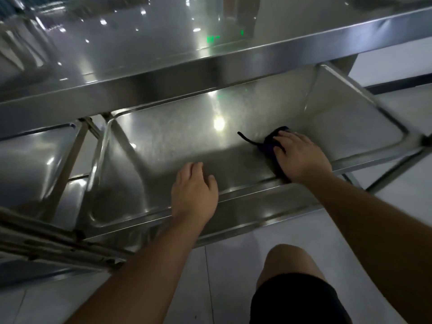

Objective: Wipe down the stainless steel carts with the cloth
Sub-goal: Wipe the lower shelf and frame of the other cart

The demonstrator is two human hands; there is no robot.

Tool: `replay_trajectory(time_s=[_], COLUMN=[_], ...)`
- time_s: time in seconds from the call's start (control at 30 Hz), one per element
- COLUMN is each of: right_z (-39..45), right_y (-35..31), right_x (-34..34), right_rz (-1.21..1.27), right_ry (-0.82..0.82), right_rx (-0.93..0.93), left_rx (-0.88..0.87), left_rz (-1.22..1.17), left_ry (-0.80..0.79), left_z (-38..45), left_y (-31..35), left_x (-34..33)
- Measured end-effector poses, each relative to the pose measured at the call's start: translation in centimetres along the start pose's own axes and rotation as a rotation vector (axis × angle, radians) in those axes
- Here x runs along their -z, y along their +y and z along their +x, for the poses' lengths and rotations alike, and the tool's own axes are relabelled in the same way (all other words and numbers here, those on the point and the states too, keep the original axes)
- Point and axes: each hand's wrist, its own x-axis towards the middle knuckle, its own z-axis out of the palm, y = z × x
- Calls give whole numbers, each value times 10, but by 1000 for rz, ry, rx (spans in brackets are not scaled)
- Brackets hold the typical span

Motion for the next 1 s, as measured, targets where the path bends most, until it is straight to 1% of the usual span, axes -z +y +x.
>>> replay_trajectory(time_s=[0.1,0.2,0.27,0.33,0.4,0.43,0.5,0.53,0.6,0.7,0.77,0.8,0.9,0.97,1.0], right_z=[2,-3,-13,-27,-37,-37,-31,-28,-19,0,12,18,41,54,57], right_y=[1,-9,-36,-72,-95,-93,-65,-41,17,113,164,183,213,210,199], right_x=[-5,-5,-12,-24,-30,-28,-17,-9,9,43,66,75,79,72,66], right_rz=[-17,1,17,83,122,131,106,78,29,-22,-50,-85,-186,-184,-144], right_ry=[26,11,-18,-81,-149,-163,-138,-116,-87,-74,-79,-78,-83,-108,-120], right_rx=[-2,-11,97,265,354,363,355,333,229,-2,-181,-226,-293,-381,-405], left_rx=[19,18,17,9,4,10,22,27,26,28,26,22,12,19,22], left_rz=[110,145,163,160,138,138,161,172,188,207,220,226,241,231,225], left_ry=[15,36,45,55,49,41,22,14,0,-13,-20,-26,-38,-33,-29], left_z=[0,-2,-2,-2,-3,-4,-2,-2,-2,-4,-5,-5,-6,-6,-6], left_y=[4,9,11,11,11,11,12,12,12,13,13,14,16,17,17], left_x=[-14,-17,-16,-15,-14,-13,-13,-12,-11,-10,-9,-8,-6,-6,-6])
